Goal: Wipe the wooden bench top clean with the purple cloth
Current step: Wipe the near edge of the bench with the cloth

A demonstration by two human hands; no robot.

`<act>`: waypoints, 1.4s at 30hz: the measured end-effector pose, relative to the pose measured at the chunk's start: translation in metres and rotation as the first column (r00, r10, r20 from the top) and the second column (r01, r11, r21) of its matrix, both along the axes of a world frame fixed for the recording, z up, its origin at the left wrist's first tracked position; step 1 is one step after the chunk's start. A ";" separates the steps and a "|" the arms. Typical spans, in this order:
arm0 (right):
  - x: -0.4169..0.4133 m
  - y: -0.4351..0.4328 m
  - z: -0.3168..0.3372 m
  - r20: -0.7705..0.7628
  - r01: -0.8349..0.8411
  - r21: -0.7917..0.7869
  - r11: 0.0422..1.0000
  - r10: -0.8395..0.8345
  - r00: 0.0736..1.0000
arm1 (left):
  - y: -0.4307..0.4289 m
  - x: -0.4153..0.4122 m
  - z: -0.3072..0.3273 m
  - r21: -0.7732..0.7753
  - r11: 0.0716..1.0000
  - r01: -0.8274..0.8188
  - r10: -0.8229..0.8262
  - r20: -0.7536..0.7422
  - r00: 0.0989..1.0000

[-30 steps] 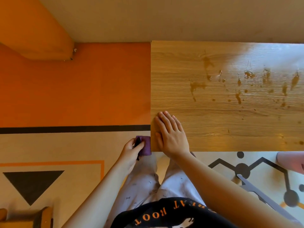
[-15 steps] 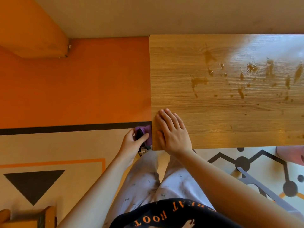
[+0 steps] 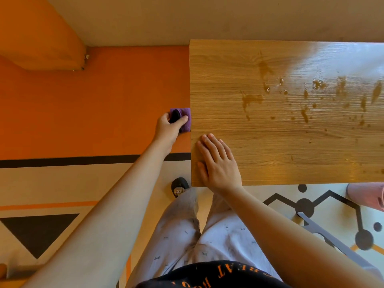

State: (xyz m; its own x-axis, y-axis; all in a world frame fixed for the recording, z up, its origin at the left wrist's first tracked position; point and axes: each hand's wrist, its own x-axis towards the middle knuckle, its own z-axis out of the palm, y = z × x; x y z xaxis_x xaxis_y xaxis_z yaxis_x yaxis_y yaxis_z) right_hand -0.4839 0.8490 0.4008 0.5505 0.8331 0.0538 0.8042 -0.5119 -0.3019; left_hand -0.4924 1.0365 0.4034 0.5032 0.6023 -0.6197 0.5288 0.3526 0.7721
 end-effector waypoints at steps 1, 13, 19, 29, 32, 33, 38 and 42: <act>0.000 0.000 0.000 -0.005 -0.001 -0.005 1.000 0.001 1.000 | -0.002 -0.002 0.001 0.004 1.000 -0.001 0.001 -0.004 1.000; 0.032 0.026 0.012 -0.080 0.101 -0.004 0.995 -0.101 0.992 | -0.035 -0.061 0.000 -0.036 0.997 0.070 -0.073 -0.092 0.993; 0.084 0.060 0.005 -0.054 0.196 -0.075 0.978 -0.200 0.978 | -0.013 -0.014 0.006 0.019 1.000 0.009 -0.009 -0.024 1.000; 0.080 0.062 0.001 -0.037 0.221 -0.089 0.971 -0.224 0.974 | 0.032 0.052 0.005 0.064 0.997 -0.035 0.034 0.022 0.999; 0.078 0.063 0.001 -0.038 0.224 -0.088 0.971 -0.228 0.973 | 0.027 0.030 0.012 0.089 0.993 0.074 -0.075 0.011 0.997; 0.079 0.063 0.001 -0.039 0.224 -0.090 0.970 -0.228 0.973 | 0.025 0.021 0.014 0.087 0.988 0.129 -0.130 0.002 0.992; 0.080 0.064 0.002 -0.035 0.229 -0.101 0.968 -0.234 0.972 | 0.016 0.001 0.015 0.014 0.983 0.183 -0.182 -0.005 0.983; 0.081 0.065 0.002 -0.039 0.227 -0.091 0.970 -0.231 0.972 | 0.034 0.036 0.008 0.026 0.996 0.086 -0.087 0.024 0.996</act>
State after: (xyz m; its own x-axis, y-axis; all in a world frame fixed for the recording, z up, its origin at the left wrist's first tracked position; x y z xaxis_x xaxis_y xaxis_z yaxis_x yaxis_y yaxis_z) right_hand -0.4033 0.9139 0.4030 0.7273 0.6849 -0.0434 0.6480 -0.7062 -0.2851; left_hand -0.4561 1.0706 0.4117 0.5690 0.5708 -0.5919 0.5370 0.2872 0.7932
